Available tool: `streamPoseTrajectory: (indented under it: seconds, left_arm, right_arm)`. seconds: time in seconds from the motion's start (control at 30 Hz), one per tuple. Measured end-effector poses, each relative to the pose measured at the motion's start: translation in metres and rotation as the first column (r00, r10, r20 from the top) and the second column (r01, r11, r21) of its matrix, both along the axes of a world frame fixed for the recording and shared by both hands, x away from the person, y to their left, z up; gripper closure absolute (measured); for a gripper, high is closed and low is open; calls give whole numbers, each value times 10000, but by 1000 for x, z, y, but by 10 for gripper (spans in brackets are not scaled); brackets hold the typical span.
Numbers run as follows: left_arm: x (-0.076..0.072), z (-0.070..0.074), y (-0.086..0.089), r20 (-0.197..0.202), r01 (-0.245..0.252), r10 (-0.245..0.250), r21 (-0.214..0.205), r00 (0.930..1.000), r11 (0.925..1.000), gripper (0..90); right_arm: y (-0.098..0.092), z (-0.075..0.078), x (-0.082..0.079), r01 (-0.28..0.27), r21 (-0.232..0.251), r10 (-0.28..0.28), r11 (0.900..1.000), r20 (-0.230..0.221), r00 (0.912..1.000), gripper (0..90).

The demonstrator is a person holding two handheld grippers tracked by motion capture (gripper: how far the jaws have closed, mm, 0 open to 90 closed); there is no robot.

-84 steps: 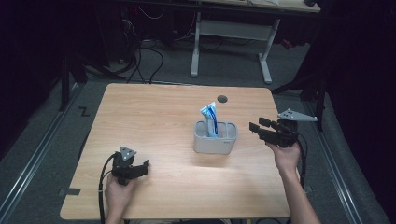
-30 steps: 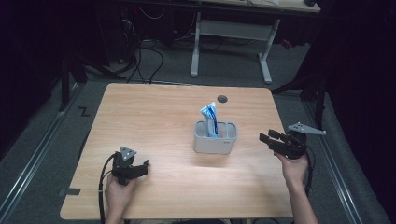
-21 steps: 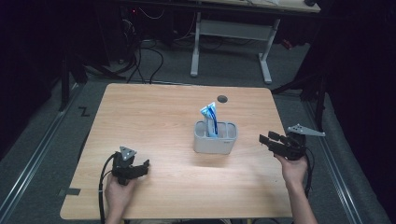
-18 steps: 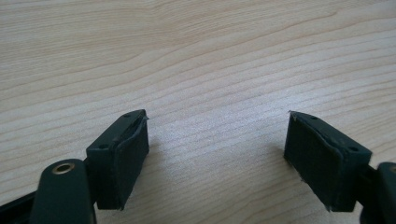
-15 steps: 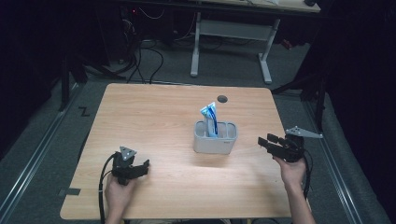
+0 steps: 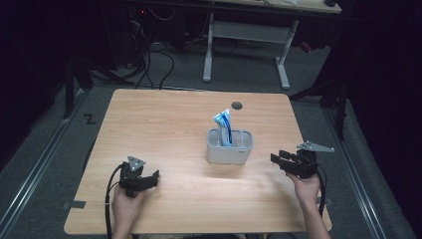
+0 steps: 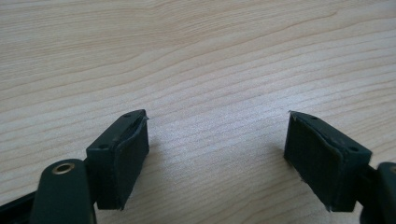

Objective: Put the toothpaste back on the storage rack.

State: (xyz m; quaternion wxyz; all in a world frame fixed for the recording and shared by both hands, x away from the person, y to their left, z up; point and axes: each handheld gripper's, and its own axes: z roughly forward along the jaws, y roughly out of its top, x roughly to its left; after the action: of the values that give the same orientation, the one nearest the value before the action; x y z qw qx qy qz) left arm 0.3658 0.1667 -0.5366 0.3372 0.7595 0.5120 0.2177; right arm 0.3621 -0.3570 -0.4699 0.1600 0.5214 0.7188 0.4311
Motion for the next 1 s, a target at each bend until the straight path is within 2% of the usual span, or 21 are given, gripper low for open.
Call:
streamPoseTrajectory:
  seconds: [0.2, 0.37, 0.63, 0.8, 0.87, 1.0]
  left_arm:
    - [0, 0, 0, 16, -9, 9, 0, 10000, 10000, 223]
    - [0, 0, 0, 18, -13, 13, 1, 10000, 10000, 223]
    - [0, 0, 0, 14, -12, 12, 6, 10000, 10000, 223]
    - [0, 0, 0, 15, -13, 13, 7, 10000, 10000, 223]
    - [0, 0, 0, 17, -14, 14, 2, 10000, 10000, 223]
    - [0, 0, 0, 0, -12, 12, 16, 10000, 10000, 223]
  right_arm:
    - [3, -6, -3, -58, -186, 54, 9998, -206, 9998, 484]
    - [4, -13, -4, -34, -147, 29, 9999, -361, 9993, 477]
    - [11, -23, -4, -149, -395, 131, 9991, -457, 9989, 472]
    - [18, -31, -4, -128, -954, 87, 9954, -430, 9990, 466]
    - [21, -34, -3, -166, -1348, 107, 9907, -445, 9990, 462]
    - [28, -38, -2, -264, -1548, 201, 9876, -426, 9989, 462]
